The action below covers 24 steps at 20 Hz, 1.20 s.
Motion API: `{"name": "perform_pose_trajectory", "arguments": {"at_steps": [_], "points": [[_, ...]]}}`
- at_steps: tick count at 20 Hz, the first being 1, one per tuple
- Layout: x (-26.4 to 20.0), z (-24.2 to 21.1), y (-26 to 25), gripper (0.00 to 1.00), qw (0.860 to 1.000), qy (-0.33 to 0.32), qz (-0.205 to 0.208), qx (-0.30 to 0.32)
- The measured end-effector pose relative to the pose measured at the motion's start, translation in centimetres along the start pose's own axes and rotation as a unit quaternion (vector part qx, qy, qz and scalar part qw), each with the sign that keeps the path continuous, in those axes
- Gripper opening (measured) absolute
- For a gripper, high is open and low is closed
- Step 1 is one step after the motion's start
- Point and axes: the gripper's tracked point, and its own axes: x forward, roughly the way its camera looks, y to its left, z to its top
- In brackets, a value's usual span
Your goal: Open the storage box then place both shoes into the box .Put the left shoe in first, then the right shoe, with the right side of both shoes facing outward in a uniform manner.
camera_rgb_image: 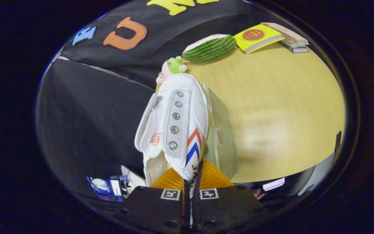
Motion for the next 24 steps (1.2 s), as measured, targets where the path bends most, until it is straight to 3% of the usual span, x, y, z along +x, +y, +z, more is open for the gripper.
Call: {"name": "perform_pose_trajectory", "arguments": {"at_steps": [5, 12, 19, 24], "points": [[0.7, -1.0, 0.2, 0.3, 1.0, 0.002, -0.028, 0.011], [0.7, -0.4, -0.6, 0.71, 0.999, -0.008, -0.015, -0.032], [1.6, 1.6, -1.0, 0.68, 0.995, -0.057, 0.002, -0.086], [2.4, 6.4, -3.5, 0.73, 0.97, -0.179, -0.034, -0.163]]}}
